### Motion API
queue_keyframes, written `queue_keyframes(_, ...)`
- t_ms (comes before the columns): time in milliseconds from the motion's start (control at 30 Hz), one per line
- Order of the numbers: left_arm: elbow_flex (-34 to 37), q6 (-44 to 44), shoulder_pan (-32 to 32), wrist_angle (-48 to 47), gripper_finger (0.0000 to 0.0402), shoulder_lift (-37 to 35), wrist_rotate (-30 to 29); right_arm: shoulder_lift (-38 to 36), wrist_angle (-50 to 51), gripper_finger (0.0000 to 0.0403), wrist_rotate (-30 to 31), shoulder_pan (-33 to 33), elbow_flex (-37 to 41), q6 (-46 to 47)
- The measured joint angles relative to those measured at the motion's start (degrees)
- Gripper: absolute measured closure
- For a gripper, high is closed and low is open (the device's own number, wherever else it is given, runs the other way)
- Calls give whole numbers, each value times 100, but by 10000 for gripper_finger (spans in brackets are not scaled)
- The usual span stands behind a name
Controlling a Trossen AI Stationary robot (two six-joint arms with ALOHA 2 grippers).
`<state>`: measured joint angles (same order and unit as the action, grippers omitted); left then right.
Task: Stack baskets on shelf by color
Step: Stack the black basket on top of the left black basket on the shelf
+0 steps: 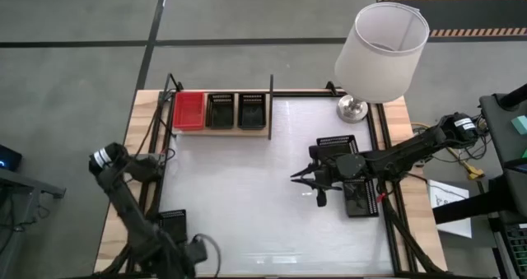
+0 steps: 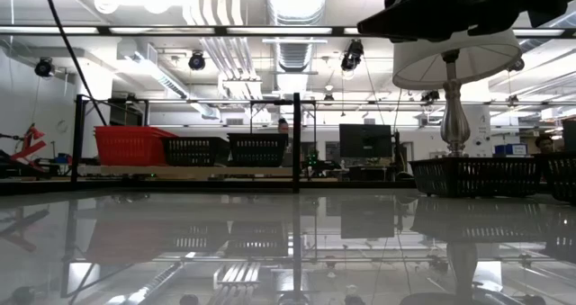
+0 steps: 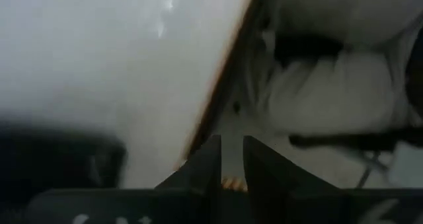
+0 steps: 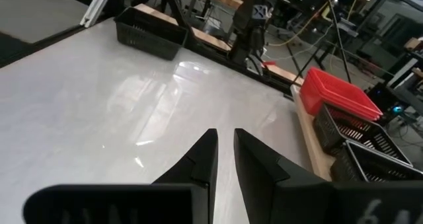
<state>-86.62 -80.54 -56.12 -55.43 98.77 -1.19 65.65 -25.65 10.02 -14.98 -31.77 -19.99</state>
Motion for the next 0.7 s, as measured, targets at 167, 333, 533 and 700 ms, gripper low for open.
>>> queue_keyframes(167, 41, -749, -535, 6, 353, 296, 161, 4, 0, 360, 0, 0, 0, -8)
queue_keyframes(333, 316, -1365, -752, -97, 325, 393, 577, 4, 3, 360, -2, 0, 0, -10)
queue_keyframes(533, 542, -1348, -766, -473, 263, 383, 734, 4, 7, 360, -1, 0, 0, 47)
queue_keyframes(700, 694, -794, -802, -499, 224, 373, 756, 4, 11, 360, -2, 0, 0, 50)
